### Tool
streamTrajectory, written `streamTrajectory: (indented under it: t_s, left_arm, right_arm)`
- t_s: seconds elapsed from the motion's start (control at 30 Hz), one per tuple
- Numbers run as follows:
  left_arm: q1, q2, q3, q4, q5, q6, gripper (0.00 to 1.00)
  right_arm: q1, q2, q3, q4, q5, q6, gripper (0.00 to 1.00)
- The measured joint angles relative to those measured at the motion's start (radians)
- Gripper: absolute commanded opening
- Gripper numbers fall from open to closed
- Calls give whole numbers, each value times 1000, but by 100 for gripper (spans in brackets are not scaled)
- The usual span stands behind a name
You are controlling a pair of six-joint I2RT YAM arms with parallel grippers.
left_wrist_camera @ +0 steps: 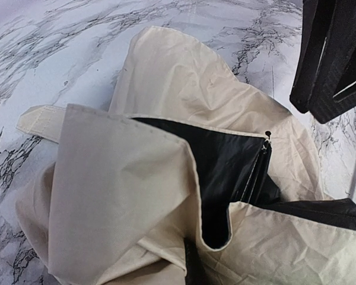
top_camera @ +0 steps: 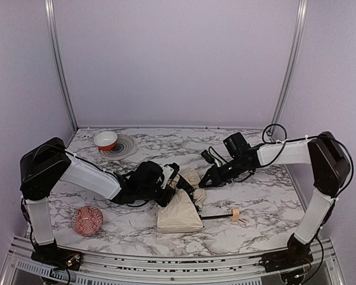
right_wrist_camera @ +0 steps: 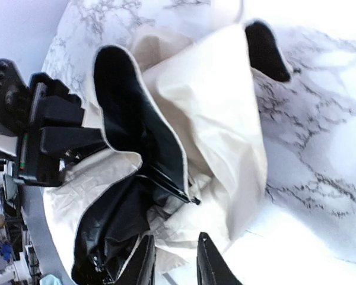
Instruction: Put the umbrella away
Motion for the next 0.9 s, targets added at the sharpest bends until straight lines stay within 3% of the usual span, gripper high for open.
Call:
streamTrajectory:
  t_s: [0.17, 0.33, 0.4, 0.53, 0.8, 0.9]
  left_arm:
    - [0, 3, 2, 0, 5, -6, 0]
    - [0, 4, 2, 0, 4, -12, 0]
    - [0, 4, 2, 0, 4, -13, 0]
    - [0, 4, 7, -2, 2, -13, 0]
    - [0, 3, 24, -5, -16, -7, 2]
    - [0, 2, 24, -13, -28, 4, 60]
  right_arm:
    - [51, -21, 2, 64, -35, 39, 45]
    - [147, 47, 31, 84, -82, 59, 49]
    - [175, 79, 37, 86, -98, 63, 42]
    - [192, 107, 38, 87, -145, 72, 3]
    - [167, 137, 39, 95, -185, 104, 0]
    - [156, 177, 39, 105, -216, 104, 0]
